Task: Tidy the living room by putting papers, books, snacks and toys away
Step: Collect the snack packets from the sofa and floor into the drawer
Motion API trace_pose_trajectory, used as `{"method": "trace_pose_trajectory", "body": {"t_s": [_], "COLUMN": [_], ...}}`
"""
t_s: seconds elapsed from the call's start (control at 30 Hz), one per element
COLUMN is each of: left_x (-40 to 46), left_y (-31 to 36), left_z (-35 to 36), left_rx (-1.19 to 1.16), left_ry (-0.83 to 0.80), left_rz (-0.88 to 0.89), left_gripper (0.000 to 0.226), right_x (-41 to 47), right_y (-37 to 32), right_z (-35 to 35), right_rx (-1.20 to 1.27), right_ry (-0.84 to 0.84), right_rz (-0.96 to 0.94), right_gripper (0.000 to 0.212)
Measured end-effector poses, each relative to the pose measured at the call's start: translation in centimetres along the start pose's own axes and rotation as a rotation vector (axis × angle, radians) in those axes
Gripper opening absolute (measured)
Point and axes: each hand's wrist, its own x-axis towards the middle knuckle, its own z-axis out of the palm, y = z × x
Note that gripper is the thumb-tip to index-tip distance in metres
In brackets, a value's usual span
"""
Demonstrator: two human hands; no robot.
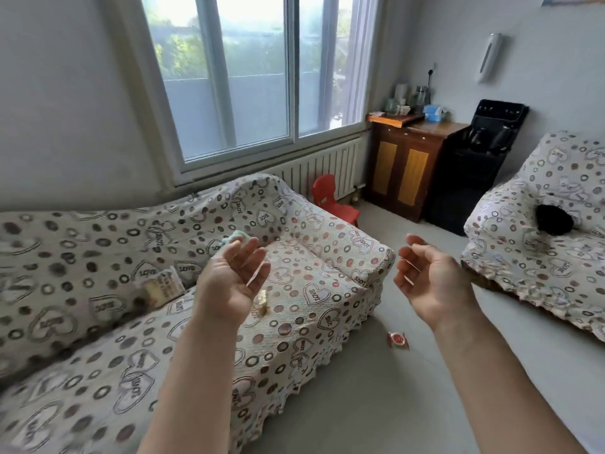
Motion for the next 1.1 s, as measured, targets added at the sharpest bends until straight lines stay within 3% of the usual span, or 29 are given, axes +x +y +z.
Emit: {"method": "trace_pose_trajectory", "body": {"t_s": [0.47,0.7,1.1], "left_x": [-5.0,-6.5,0.1], "left_y": [15.7,19.5,18.8], "left_z": [-22.7,-31.3,-34.1], "left_rx": [-0.14,-0.198,-0.204], "left_ry": [0.362,0.459,0.543], "left_rz": [0.232,0.273,0.152], "left_gripper": [0.01,0.01,0.008], "right_x": [-6.9,-9.8,-4.4], "right_y": [16.3,23.4,29.0], "right_z": [19.7,26.1,29.4], "right_rx": [-0.089,-0.126,-0.175], "right_ry": [-0.314,-0.403,-0.352], "right_rz": [0.281,0.377,0.435], "right_gripper": [0.021,0.022,0.019]}}
